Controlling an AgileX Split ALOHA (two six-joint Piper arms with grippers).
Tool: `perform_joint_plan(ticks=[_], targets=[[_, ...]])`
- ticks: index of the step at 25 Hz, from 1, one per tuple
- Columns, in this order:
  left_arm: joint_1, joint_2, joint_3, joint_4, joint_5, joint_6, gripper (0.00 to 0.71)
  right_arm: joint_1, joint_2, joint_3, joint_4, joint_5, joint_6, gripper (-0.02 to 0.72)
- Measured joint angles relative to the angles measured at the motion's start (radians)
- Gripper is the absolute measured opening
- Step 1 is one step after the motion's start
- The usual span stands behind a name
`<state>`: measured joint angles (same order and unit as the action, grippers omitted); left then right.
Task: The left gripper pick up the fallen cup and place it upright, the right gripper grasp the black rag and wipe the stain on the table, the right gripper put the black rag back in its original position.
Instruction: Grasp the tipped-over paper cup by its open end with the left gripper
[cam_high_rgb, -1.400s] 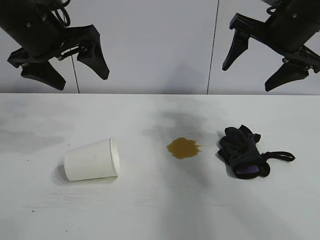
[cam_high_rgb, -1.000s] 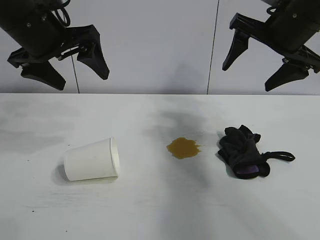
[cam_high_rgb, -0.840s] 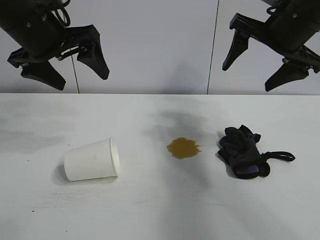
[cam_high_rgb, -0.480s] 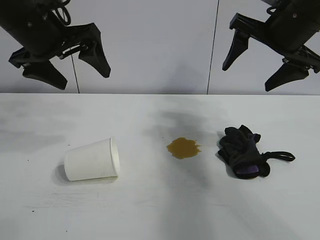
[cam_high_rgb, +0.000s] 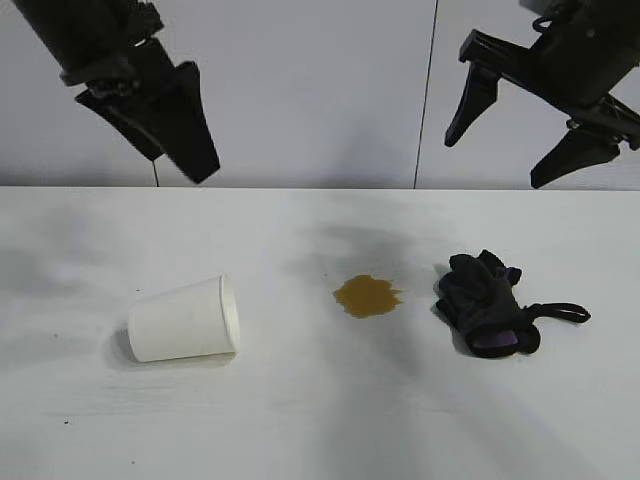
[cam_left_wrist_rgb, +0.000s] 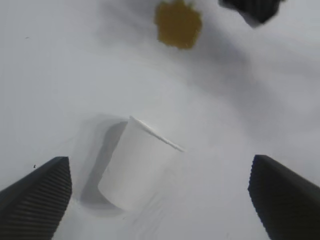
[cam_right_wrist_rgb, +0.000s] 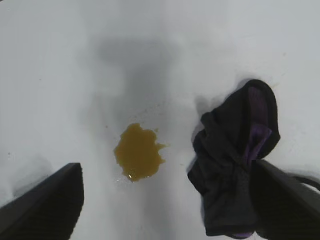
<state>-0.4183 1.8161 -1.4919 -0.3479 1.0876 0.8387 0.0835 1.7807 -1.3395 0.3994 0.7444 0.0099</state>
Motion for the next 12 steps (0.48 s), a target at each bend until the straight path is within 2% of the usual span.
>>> perform_joint_plan(ticks=[3, 5, 7, 12], targets=[[-0.095, 0.0, 0.035, 0.128, -0.056, 0.023, 0.694, 0.0, 0.0, 0.0, -0.003, 0.0, 0.0, 0.622], [-0.139, 0.0, 0.085, 0.183, -0.12, 0.028, 0.694, 0.0, 0.0, 0.0, -0.003, 0.0, 0.0, 0.622], [-0.157, 0.0, 0.142, 0.212, -0.205, 0.03, 0.694, 0.0, 0.0, 0.0, -0.003, 0.0, 0.0, 0.622], [-0.157, 0.0, 0.287, 0.231, -0.416, 0.031, 0.694, 0.0, 0.0, 0.0, -0.003, 0.001, 0.0, 0.622]])
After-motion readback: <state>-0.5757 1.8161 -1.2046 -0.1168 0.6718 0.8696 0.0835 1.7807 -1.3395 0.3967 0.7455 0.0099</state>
